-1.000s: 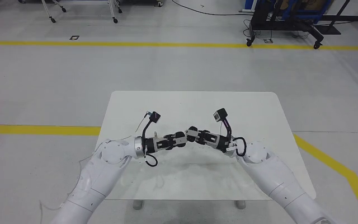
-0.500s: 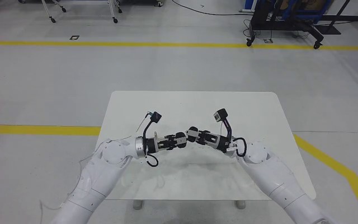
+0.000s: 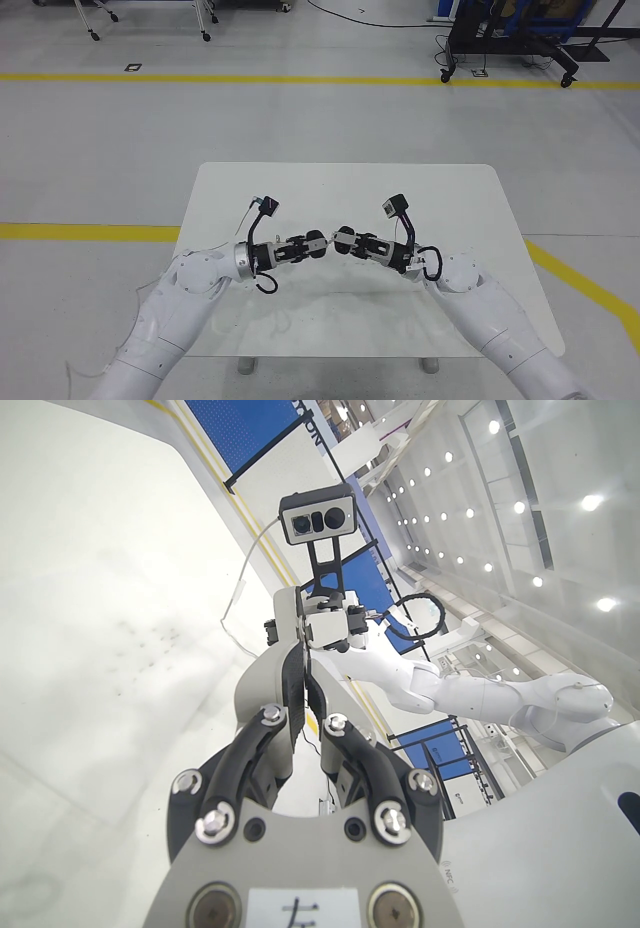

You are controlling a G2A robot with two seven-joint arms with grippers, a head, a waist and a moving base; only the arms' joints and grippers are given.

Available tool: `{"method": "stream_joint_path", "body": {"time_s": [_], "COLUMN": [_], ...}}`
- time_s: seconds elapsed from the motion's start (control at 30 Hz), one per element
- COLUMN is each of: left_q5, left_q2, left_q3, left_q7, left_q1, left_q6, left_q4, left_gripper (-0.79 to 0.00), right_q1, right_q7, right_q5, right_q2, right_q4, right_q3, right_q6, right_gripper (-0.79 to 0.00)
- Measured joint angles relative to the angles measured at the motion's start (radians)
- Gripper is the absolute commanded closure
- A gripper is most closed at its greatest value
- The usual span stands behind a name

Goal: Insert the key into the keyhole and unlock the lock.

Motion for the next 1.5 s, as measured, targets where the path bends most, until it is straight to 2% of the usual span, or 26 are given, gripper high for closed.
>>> {"method": "stream_joint_path", "body": {"time_s": [0.03, 0.07, 0.17, 0.23, 0.3, 0.4, 0.43, 0.5, 0.67, 0.73, 1.03, 1.23, 1.27, 1.3, 1.33, 1.37, 1.5], "left_q5": [0.001, 0.001, 0.002, 0.004, 0.006, 0.01, 0.011, 0.013, 0.012, 0.009, 0.016, 0.074, 0.078, 0.08, 0.079, 0.077, 0.062], "left_q2": [0.0, 0.0, 0.001, 0.0, -0.001, -0.001, -0.002, -0.002, -0.003, -0.003, -0.003, -0.001, -0.001, -0.001, 0.0, 0.001, 0.006], "left_q3": [0.0, -0.001, 0.003, 0.008, 0.013, 0.019, 0.021, 0.024, 0.027, 0.026, 0.029, 0.024, 0.024, 0.021, 0.019, 0.015, -0.003], "left_q7": [0.001, 0.002, 0.002, -0.002, -0.003, -0.001, -0.001, 0.001, 0.001, 0.002, 0.01, 0.053, 0.057, 0.061, 0.062, 0.063, 0.052], "left_q1": [0.001, 0.001, 0.005, 0.006, 0.006, 0.004, 0.004, 0.002, -0.004, -0.006, -0.01, -0.006, -0.005, -0.004, -0.003, -0.002, 0.001], "left_q6": [0.0, -0.001, -0.001, -0.002, -0.004, -0.004, -0.004, -0.003, -0.002, 0.0, 0.003, -0.015, -0.016, -0.016, -0.017, -0.019, -0.028], "left_q4": [-0.001, -0.002, -0.005, -0.008, -0.009, -0.009, -0.009, -0.008, -0.003, -0.001, 0.004, -0.004, -0.005, -0.006, -0.006, -0.005, -0.003], "left_gripper": [0.0, -0.099, -0.659, -0.745, -0.708, -0.517, -0.431, -0.326, -0.139, 0.0, 0.0, 0.0, 0.0, 0.0, 0.0, 0.0, 0.0], "right_q1": [0.0, -0.001, -0.001, -0.001, -0.001, -0.001, -0.001, -0.001, -0.002, -0.002, -0.003, -0.004, -0.004, -0.004, -0.004, -0.004, -0.004], "right_q7": [0.001, 0.001, 0.0, -0.001, -0.001, 0.001, 0.001, 0.001, 0.004, 0.006, 0.01, 0.011, 0.012, 0.014, 0.016, 0.018, 0.024], "right_q5": [-0.002, -0.003, -0.005, -0.007, -0.008, -0.011, -0.012, -0.015, -0.022, -0.022, -0.029, -0.035, -0.034, -0.032, -0.03, -0.028, -0.019], "right_q2": [0.0, -0.001, -0.003, -0.005, -0.006, -0.008, -0.009, -0.01, -0.013, -0.014, -0.02, -0.023, -0.024, -0.024, -0.025, -0.025, -0.026], "right_q4": [0.0, 0.0, 0.001, 0.002, 0.003, 0.004, 0.004, 0.004, 0.004, 0.005, 0.007, 0.009, 0.009, 0.01, 0.01, 0.011, 0.011], "right_q3": [0.0, 0.001, 0.002, 0.003, 0.004, 0.004, 0.004, 0.003, 0.003, 0.004, 0.006, 0.005, 0.006, 0.007, 0.007, 0.008, 0.009], "right_q6": [0.0, 0.0, 0.002, 0.003, 0.004, 0.005, 0.006, 0.007, 0.007, 0.008, 0.01, 0.012, 0.012, 0.011, 0.011, 0.011, 0.013], "right_gripper": [0.0, 0.0, 0.0, 0.0, 0.0, 0.0, 0.0, 0.0, 0.0, 0.0, 0.0, 0.0, -0.095, -0.228, -0.622, -0.785, -0.785]}}
